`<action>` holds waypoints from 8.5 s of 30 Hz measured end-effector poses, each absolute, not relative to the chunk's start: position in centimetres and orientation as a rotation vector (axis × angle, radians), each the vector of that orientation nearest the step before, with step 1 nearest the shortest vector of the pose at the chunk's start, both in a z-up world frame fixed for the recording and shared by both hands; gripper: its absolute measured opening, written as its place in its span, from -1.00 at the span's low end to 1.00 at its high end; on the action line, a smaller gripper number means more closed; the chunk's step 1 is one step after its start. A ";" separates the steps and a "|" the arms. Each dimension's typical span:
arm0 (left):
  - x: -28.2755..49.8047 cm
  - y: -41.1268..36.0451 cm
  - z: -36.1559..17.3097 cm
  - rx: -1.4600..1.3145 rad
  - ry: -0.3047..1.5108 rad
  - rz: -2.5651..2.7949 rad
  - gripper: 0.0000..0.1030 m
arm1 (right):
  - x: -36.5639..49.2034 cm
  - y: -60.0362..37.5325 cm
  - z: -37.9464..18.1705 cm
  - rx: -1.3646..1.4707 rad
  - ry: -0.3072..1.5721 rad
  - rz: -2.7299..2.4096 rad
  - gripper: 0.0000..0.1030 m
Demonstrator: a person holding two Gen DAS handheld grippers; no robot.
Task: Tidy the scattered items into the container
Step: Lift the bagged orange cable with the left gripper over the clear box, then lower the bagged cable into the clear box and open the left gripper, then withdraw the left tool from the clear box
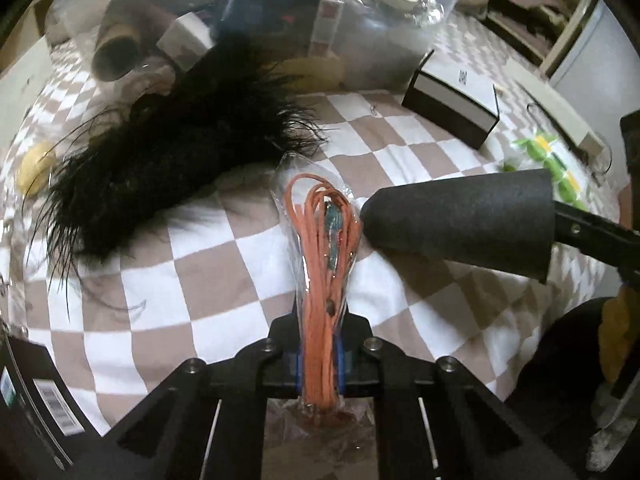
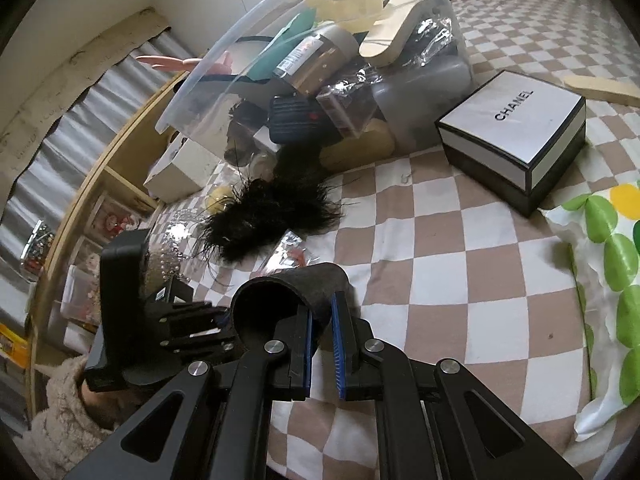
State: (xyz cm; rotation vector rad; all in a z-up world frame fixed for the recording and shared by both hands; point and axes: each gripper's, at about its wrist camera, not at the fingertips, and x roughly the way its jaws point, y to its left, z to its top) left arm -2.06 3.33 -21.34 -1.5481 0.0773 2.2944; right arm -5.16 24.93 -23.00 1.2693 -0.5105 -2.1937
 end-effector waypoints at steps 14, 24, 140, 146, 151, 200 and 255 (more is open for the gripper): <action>-0.4 2.9 -14.1 -1.363 -0.153 2.387 -0.78 | -3.4 26.0 -19.0 1.171 -0.676 -2.189 -0.81; 0.0 -0.1 -7.3 -1.165 -0.276 2.455 -0.78 | -5.6 26.4 -12.5 1.040 -0.796 -2.099 -0.81; -15.8 0.8 0.1 -0.802 0.268 2.555 0.38 | -25.2 22.2 -8.9 1.334 -0.631 -2.082 -0.78; -14.6 -2.7 2.1 -0.751 -0.044 2.671 0.39 | -25.8 18.3 -10.1 1.402 -0.458 -2.082 -0.78; -13.7 -3.6 2.8 -0.728 -0.141 2.768 0.39 | -27.1 16.5 -10.7 1.428 -0.341 -2.173 -0.78; -11.5 -9.1 -2.0 -0.761 -0.444 2.804 0.39 | -28.4 21.9 -10.1 1.786 -0.119 -1.901 -0.78; -11.7 -13.9 -4.2 -0.830 -0.578 2.865 0.39 | -26.5 15.0 -3.9 1.626 -0.259 -1.905 -0.76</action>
